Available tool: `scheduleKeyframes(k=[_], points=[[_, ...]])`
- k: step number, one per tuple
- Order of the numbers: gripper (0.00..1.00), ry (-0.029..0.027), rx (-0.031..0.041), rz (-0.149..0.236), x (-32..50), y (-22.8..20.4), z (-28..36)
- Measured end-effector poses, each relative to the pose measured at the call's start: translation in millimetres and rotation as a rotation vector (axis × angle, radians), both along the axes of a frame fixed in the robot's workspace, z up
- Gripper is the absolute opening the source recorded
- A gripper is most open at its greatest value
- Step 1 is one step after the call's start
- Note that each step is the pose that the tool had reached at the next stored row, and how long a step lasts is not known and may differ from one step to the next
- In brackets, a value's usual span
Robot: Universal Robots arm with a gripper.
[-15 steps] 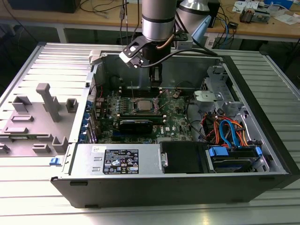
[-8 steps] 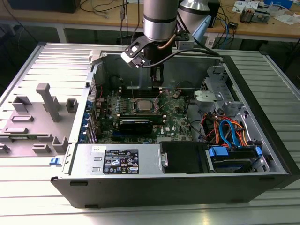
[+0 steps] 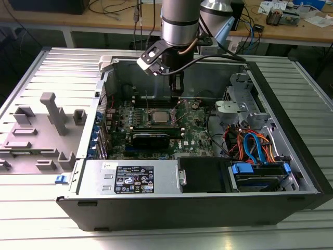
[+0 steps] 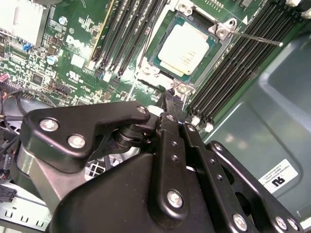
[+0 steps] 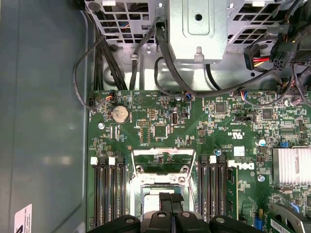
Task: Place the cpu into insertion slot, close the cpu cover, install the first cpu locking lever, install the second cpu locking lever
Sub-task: 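Close the cpu cover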
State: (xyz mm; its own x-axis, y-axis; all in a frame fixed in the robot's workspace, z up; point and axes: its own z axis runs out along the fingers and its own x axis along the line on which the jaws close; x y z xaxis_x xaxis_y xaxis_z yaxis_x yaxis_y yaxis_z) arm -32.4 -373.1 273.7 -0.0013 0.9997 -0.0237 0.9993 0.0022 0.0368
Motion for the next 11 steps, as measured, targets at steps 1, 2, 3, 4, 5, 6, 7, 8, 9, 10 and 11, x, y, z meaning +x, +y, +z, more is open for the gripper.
scheduleKeyframes(k=[1,2,3,4,5,6,7,8,9,10,11], points=[[0.11,0.0000,0.0000,0.000,1.1,0.0,0.0],[0.11,0.0000,0.0000,0.000,1.9,0.0,0.0],[0.11,0.0000,0.0000,0.000,3.0,0.0,0.0],[0.11,0.0000,-0.0001,0.000,3.9,0.0,0.0],[0.11,0.0000,0.0000,0.000,4.9,0.0,0.0],[0.11,0.0000,0.0000,0.000,5.8,0.0,0.0],[0.11,0.0001,0.0000,0.000,6.7,0.0,0.0],[0.11,0.0001,-0.0001,0.000,8.1,0.0,0.0],[0.11,0.0001,0.0000,0.000,8.7,0.0,0.0],[0.11,0.0000,0.0000,0.000,9.3,0.0,0.0],[0.11,0.0000,0.0000,0.000,10.2,0.0,0.0]])
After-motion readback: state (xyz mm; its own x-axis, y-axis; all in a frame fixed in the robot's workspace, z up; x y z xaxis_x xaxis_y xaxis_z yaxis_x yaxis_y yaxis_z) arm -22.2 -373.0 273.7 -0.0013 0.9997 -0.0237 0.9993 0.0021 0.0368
